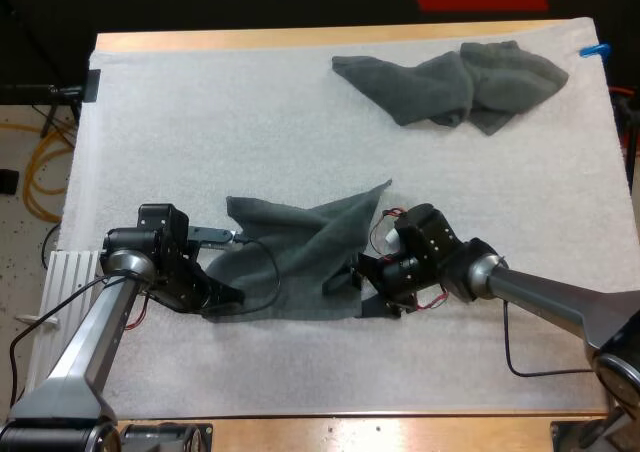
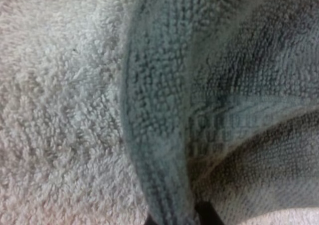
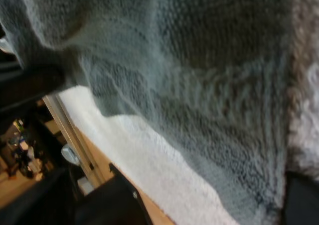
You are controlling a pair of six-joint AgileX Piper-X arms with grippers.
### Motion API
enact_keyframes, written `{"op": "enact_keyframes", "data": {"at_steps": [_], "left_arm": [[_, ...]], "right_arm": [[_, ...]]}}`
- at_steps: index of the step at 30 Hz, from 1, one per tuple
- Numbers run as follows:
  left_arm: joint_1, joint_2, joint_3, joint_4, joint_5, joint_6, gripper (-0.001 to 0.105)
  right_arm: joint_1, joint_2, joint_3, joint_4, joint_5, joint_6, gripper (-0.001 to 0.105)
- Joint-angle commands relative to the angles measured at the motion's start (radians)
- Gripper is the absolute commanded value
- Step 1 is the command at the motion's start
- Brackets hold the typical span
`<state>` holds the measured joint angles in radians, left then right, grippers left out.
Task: Pick towel from pile fold and stack
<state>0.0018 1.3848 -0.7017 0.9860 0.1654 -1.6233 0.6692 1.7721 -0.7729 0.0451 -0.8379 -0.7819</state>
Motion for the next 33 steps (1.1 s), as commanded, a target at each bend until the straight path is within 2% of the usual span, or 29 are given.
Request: {"op": "enact_keyframes", "data": {"at_steps": [1,2,7,9,10,12,14,16,19,23,28,31,33], "left_arm": [[-0.002,-0.006,-0.002,0.001,0.011,-0.012,0.000],[-0.002,-0.006,-0.002,0.001,0.011,-0.012,0.000],[-0.002,-0.006,-0.002,0.001,0.011,-0.012,0.000],[-0.002,-0.006,-0.002,-0.001,0.011,-0.012,0.000],[-0.002,-0.006,-0.002,-0.005,0.011,-0.012,0.000],[-0.002,-0.006,-0.002,-0.015,0.025,-0.012,0.000],[-0.002,-0.009,-0.002,-0.026,0.081,-0.012,0.000],[-0.002,-0.042,-0.009,-0.047,0.205,-0.012,0.000],[-0.002,-0.126,-0.031,-0.073,0.300,-0.032,0.000],[-0.002,-0.257,-0.097,-0.087,0.364,-0.058,0.000],[-0.002,-0.416,-0.230,-0.126,0.448,-0.128,0.000],[-0.006,-0.469,-0.292,-0.150,0.458,-0.159,0.000],[-0.015,-0.504,-0.317,-0.147,0.459,-0.179,0.000]], "right_arm": [[0.000,0.011,-0.003,-0.012,0.020,0.005,0.072],[0.000,0.011,-0.003,-0.010,0.028,0.005,0.067],[0.000,0.011,-0.003,-0.011,0.082,0.000,0.018],[0.000,0.011,-0.003,-0.011,0.102,-0.005,0.003],[0.000,0.011,-0.003,-0.014,0.107,-0.011,0.000],[0.000,0.011,-0.003,-0.018,0.113,-0.037,0.000],[0.000,0.001,-0.003,-0.018,0.121,-0.079,0.000],[0.000,-0.036,-0.003,-0.010,0.145,-0.141,0.000],[0.000,-0.144,-0.003,0.004,0.228,-0.215,0.000],[0.000,-0.335,-0.018,0.080,0.375,-0.309,0.000],[0.000,-0.604,-0.075,0.264,0.583,-0.463,0.000],[0.000,-0.713,-0.118,0.370,0.641,-0.502,0.000],[0.000,-0.770,-0.146,0.435,0.642,-0.501,0.000]]}}
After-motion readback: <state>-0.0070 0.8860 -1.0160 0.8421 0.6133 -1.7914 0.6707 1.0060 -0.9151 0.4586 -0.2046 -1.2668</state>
